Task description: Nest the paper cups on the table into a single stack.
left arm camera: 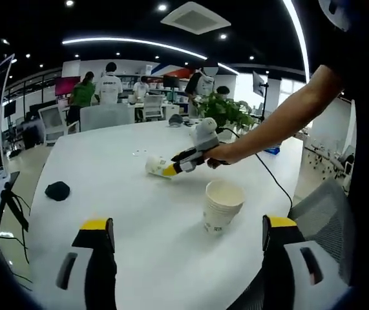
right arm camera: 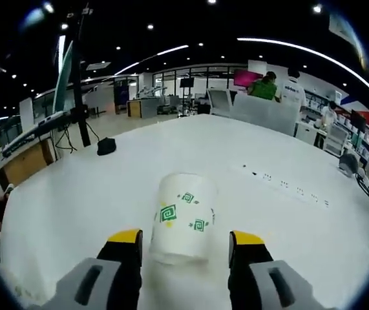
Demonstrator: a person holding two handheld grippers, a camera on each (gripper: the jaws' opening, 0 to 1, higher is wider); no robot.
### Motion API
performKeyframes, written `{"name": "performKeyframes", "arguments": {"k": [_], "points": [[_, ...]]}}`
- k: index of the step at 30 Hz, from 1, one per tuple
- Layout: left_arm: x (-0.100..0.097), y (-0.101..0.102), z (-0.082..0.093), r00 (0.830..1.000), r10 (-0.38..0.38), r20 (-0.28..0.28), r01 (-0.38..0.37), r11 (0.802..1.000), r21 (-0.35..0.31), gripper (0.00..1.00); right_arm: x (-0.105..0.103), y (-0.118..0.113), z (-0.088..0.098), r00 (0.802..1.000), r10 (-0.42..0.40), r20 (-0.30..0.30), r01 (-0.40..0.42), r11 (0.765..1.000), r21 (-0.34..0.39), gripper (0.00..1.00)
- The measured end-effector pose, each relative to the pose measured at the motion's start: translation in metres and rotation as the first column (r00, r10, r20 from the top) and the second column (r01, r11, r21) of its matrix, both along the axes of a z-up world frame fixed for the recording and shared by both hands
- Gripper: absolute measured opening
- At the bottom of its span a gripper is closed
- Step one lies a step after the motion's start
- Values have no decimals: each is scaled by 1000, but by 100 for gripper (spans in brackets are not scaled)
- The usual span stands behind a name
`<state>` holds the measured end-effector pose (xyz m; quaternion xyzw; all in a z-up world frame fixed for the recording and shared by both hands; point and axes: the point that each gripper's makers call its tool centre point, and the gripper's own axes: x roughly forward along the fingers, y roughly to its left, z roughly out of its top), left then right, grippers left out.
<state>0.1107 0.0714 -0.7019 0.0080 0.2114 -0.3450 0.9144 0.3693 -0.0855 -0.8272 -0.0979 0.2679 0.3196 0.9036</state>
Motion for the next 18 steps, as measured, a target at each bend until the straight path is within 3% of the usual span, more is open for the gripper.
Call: {"name": "performKeyframes", "arguments": {"k": [5,13,18], "points": [[1,7,1,1000,28,-4,-28,999,-25,89,-3,3,-9,999,24,-33,-24,1000,-10,37],[1,8,-1,999,36,-9,-36,999,-30,84,-10,5,-9,998,37,-50,-37,999,-5,36],[3,3,0,1000,13,-3,-13,999,-33,82,-21,4,0,998,62,-32,-62,998,-10,36]]}}
